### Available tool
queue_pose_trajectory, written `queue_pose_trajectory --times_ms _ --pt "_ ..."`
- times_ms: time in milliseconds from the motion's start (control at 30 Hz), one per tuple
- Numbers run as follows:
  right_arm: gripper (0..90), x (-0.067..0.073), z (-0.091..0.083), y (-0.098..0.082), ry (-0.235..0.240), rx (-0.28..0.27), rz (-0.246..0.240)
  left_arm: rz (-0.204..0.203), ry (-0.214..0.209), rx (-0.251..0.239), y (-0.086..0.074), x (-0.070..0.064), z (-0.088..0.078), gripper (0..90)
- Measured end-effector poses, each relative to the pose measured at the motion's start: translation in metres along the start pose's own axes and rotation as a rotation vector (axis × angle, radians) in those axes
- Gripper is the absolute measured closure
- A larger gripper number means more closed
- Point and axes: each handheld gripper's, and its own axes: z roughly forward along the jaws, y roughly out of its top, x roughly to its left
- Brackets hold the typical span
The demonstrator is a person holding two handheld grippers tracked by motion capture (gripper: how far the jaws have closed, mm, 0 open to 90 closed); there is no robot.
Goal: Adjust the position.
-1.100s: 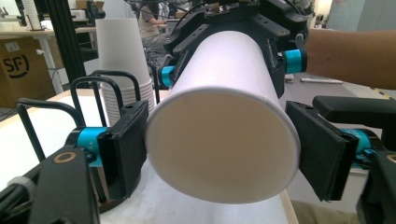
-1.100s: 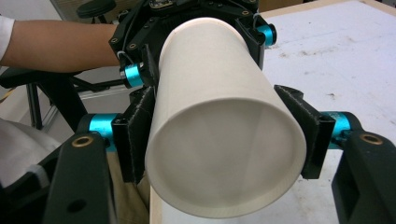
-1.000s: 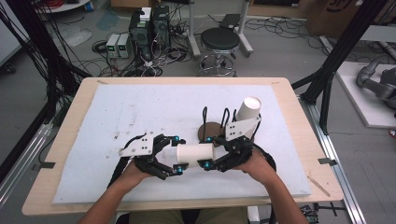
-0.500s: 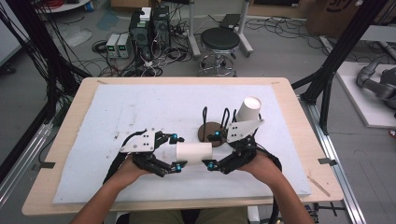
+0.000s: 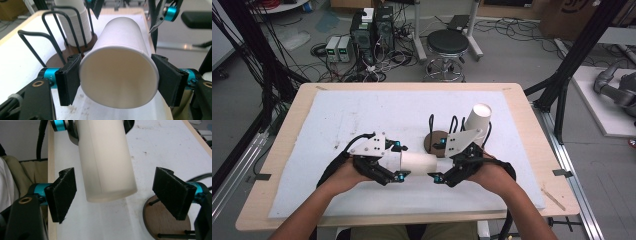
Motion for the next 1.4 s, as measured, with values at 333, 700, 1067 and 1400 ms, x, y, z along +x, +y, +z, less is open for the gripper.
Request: queue_pose_trajectory --times_ms 333,700,1067,1400 --pt "19.9 0.002 0.025 0.022 0.028 0.126 -0.094 0.0 -0.002 0.079 0.005 0.002 0.002 27.4" --pt "25.8 0.006 0.045 0.025 0.054 0.223 -0.135 0.004 -0.012 0.128 0.008 0.001 0.006 27.5" --pt "29.0 0.009 0.057 0.028 0.051 0.286 -0.163 0.008 -0.013 0.182 0.012 0.001 0.012 27.4" --pt "33.6 0.009 0.06 0.026 0.029 0.28 -0.13 0.003 0.002 0.17 0.012 0.001 0.013 27.6"
